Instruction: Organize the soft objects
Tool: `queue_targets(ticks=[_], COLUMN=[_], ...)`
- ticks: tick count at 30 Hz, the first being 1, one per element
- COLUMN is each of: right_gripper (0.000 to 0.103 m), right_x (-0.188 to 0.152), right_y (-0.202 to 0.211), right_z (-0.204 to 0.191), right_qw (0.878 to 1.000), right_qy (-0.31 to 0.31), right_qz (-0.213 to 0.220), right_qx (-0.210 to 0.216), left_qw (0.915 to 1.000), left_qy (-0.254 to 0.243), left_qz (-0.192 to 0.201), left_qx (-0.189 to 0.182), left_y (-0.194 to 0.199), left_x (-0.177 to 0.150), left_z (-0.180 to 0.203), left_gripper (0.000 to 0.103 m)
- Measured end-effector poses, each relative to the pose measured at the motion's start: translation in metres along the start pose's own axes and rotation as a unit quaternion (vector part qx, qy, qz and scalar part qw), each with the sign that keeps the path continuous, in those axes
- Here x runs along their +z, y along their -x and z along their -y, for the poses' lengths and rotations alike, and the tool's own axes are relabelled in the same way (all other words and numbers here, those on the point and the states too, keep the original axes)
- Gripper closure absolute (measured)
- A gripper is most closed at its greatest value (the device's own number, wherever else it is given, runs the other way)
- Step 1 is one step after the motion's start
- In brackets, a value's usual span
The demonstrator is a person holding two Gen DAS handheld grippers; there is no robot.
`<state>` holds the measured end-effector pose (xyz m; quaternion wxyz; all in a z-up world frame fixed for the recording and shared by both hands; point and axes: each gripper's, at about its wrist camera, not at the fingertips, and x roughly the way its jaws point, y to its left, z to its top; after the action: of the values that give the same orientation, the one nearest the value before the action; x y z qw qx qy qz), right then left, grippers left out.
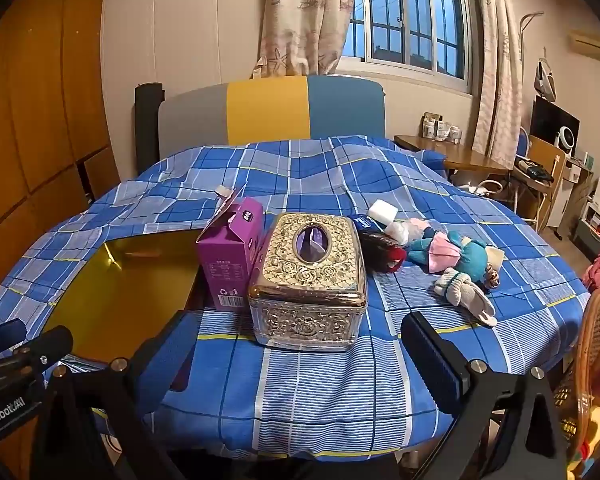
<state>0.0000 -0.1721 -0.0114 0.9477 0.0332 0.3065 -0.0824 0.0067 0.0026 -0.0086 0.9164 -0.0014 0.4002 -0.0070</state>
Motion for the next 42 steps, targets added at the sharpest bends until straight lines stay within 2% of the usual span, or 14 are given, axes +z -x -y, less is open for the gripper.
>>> queue_targets(ticks=[42], right_gripper=[0.000], right_x=[-0.0001], right_y=[0.0002], right_z=[-0.0018], right_qw=[1.000], right_qy=[0.001], right_qz=[-0.001], right_qx=[0.005], left_qw=[0.9998], left_qy=[0.005], left_qz=[-0.016], left_qx=[0.007], left_y=[-0.0095], left_x=[-0.0027], left_z=[-0.0037], left_gripper=[0.034])
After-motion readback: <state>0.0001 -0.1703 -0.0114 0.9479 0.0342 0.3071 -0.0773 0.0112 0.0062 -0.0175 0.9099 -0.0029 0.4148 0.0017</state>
